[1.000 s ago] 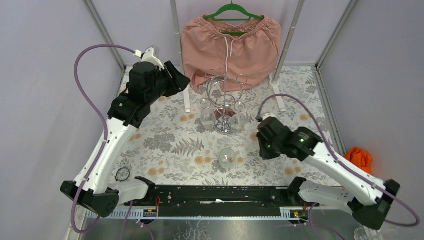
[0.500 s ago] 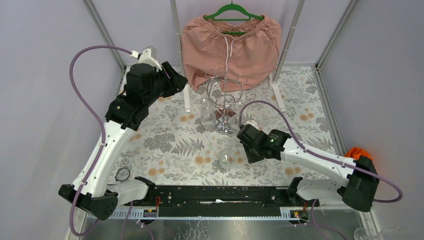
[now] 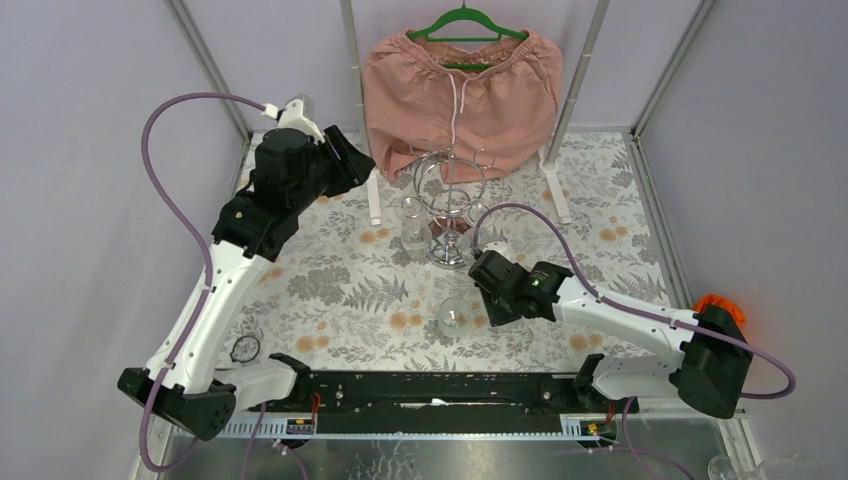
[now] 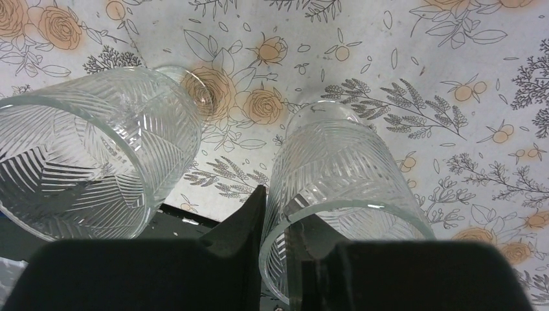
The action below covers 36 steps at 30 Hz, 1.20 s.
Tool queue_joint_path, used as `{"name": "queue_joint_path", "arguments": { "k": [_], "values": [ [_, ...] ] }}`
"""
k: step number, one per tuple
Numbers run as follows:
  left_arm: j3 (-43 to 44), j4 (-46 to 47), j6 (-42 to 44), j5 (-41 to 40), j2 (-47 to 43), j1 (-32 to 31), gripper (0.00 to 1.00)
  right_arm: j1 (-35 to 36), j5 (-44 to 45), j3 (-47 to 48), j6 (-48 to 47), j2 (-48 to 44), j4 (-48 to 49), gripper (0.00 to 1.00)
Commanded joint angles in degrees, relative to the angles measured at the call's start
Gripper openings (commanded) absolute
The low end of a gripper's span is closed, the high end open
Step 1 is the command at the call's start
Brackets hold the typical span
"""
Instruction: Take the wine glass off the wine glass rack
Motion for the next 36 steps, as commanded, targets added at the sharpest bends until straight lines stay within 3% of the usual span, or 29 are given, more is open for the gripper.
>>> {"name": "queue_joint_path", "arguments": {
  "k": [1,11,15,24,26,30,36],
  "values": [
    [-0.7,-0.6,1.0,-1.4,-0.3,-0.3,0.56,0.4,-0.2,-0.4,-0.1,0.2,2.0,0.0],
    [-1.9,0.3,0.1,1.1,-0.5,-0.3,0.57,0.4,-1.8,-1.0,0.2,0.7,1.5,0.01],
    [-2.5,0.4,-1.1,3.6,-0.4,-0.3,0.58,0.4,-2.0,-1.4,0.7,0.6,1.7,0.15],
    [-3.3,0.5,-1.8,4.5,-0.4,-0.3,0.59,0.4,-2.0,-0.6,0.6,0.9,1.0,0.32],
    [-3.5,0.4,-1.8,4.5,-0.4,-0.3,0.59,0.4,-1.5,0.2,0.6,0.9,0.2,0.43],
    [-3.9,0.6,-1.7,4.4,-0.3,-0.3,0.59,0.4,0.2,2.3,0.7,0.2,-2.2,0.49],
    [-5.0,1.7,-2.4,4.3,-0.4,-0.3,0.59,0.4,1.0,7.6,0.5,-3.3,-6.0,0.5]
  ]
}}
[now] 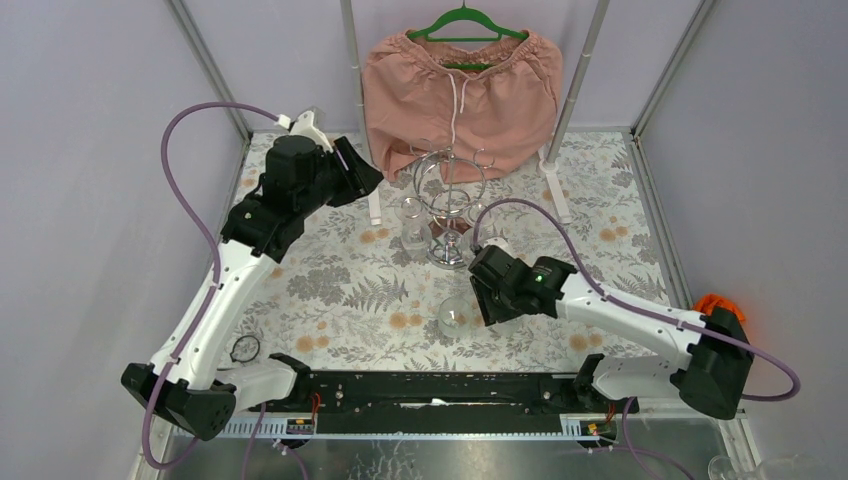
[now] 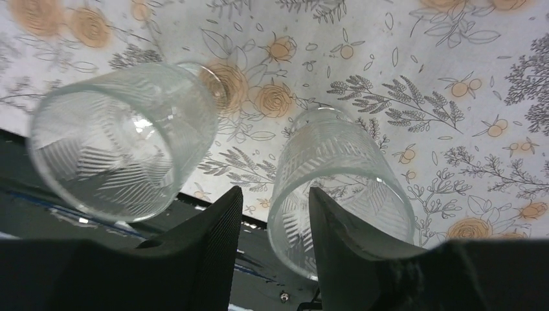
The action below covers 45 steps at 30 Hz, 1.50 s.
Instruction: Take the wine glass off the wine glass rack
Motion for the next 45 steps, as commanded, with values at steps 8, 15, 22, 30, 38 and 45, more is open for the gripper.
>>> {"name": "queue_joint_path", "arguments": {
  "k": [8,15,22,30,38,45],
  "values": [
    [-5.4,8.3,-4.5,8.2,0.1,1.3,0.61,0.4,4.8,15.4,-0.4,-10.2,-8.0,0.48],
    [-20.0,33.2,-20.1,34.2,2.0,9.9,0.6,0.4,9.8,17.1,-1.0,-16.9,-5.1,0.49],
    [-20.1,30.3,-19.1,33.4,2.2,10.1,0.61,0.4,10.8,16.4,-1.0,-17.6,-5.0,0.49],
    [-22.7,29.9,-18.9,33.7,2.4,10.1,0.61,0.4,11.0,16.3,-1.4,-17.4,-4.7,0.49],
    [-23.2,26.1,-16.8,31.2,1.4,9.9,0.61,0.4,11.2,16.7,-1.0,-18.2,-4.5,0.49],
    [-24.6,28.2,-18.1,30.3,1.5,6.5,0.6,0.4,11.4,17.1,-0.8,-18.4,-4.0,0.49]
  ]
}}
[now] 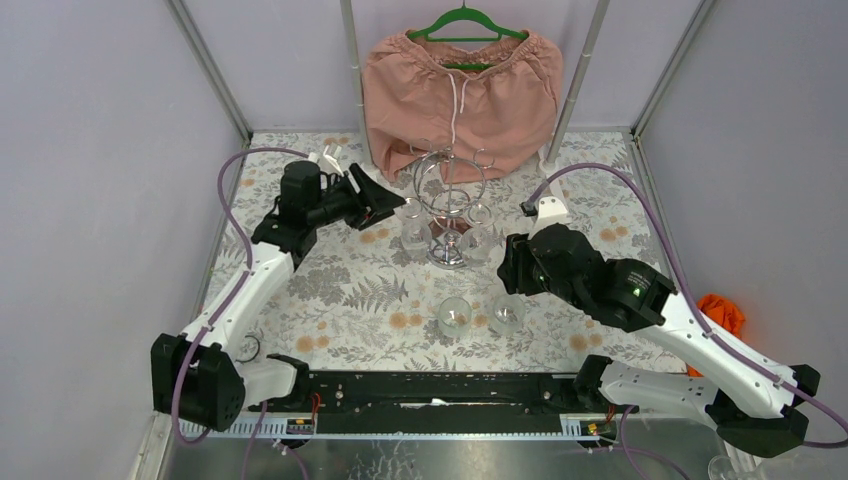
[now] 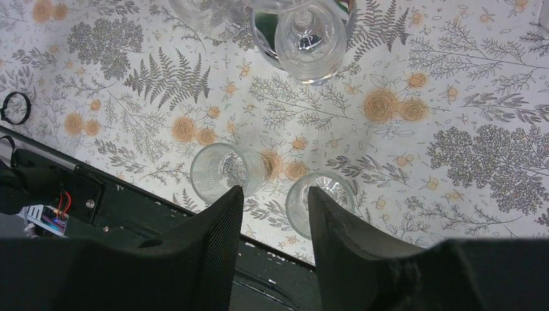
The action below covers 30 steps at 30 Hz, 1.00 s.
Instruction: Take the wine glass off the wine glass rack
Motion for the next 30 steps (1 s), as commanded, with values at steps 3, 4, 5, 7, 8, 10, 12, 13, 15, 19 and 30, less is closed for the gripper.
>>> {"name": "queue_joint_path", "arguments": {
  "k": [3,4,5,7,8,10,12,13,15,19,30],
  "values": [
    [-2.1,3.1,-0.7,-0.8,0.0,-3.0,0.6,0.4,2.2,1.7,-0.2,-0.8,1.4,0.49],
    [-2.3,3.8,-1.0,-0.7,0.2,-3.2,0.59,0.4,2.4,1.7,-0.2,-0.8,1.3,0.49],
    [-2.4,4.1,-1.2,-0.6,0.4,-3.4,0.58,0.4,2.5,1.6,-0.2,-0.8,1.3,0.49],
    [-2.2,4.2,-1.2,-0.7,0.7,-3.7,0.54,0.4,2.9,1.5,-0.2,-1.1,1.3,0.49],
    [-2.1,4.2,-1.2,-0.7,0.7,-3.8,0.53,0.4,3.0,1.3,-0.2,-1.3,1.5,0.49],
    [-2.0,4.4,-1.0,-0.9,0.7,-3.9,0.49,0.3,3.2,0.9,-0.1,-1.7,1.7,0.49],
    [-2.1,4.7,-1.1,-1.2,0.9,-3.9,0.45,0.4,3.3,0.5,0.0,-2.0,2.0,0.48],
    [-2.1,4.9,-1.0,-1.2,1.0,-3.9,0.44,0.4,3.3,0.4,-0.1,-2.1,2.1,0.48],
    [-2.4,5.9,-1.3,-1.1,1.3,-3.9,0.42,0.4,3.4,0.2,-0.2,-2.1,2.3,0.48],
    [-2.6,7.3,-1.6,-1.1,2.3,-3.9,0.38,0.4,3.5,0.3,-0.5,-1.8,2.1,0.48],
    [-4.0,9.3,-2.5,-0.1,3.1,-3.9,0.17,0.4,4.2,0.0,-1.2,-1.0,2.9,0.47]
  ]
}}
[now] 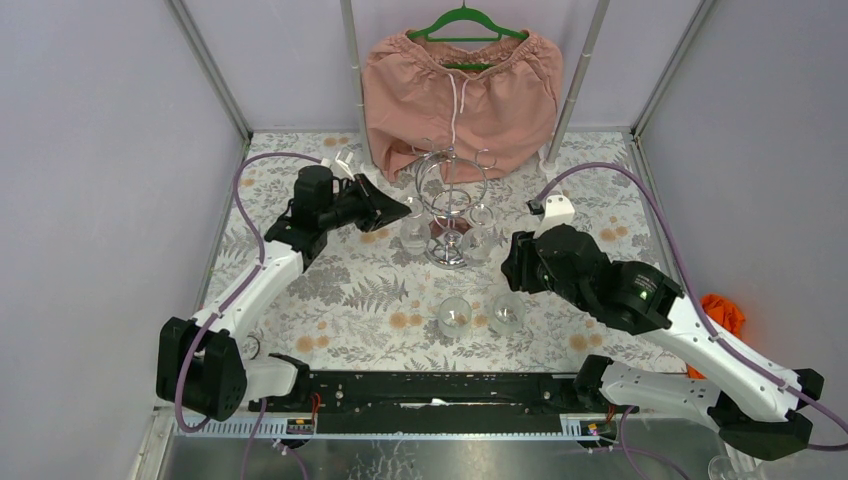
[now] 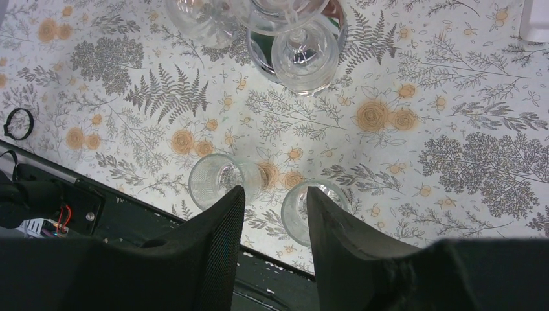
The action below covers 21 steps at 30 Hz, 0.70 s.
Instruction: Take the wine glass off the wine glass rack
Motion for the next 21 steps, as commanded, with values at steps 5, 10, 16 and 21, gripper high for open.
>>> {"name": "queue_joint_path", "arguments": {
  "k": [5,10,16,21],
  "values": [
    [-1.3,3.8,-1.7,0.9,-1.4,-0.3,0.15,0.4,2.0,0.0,-1.1,1.1,3.0,0.47],
    [-3.1,6.5,-5.7,3.3,-2.1,-0.3,0.11,0.4,2.1,0.3,-1.7,1.3,3.2,0.47],
    [-6.2,13.2,-12.3,5.8,-3.3,-0.2,0.04,0.4,2.6,0.1,-2.2,1.7,3.4,0.47],
    [-6.2,15.5,-15.4,8.1,-3.5,0.4,0.09,0.4,2.7,0.0,-2.8,2.2,3.7,0.48]
  ]
}}
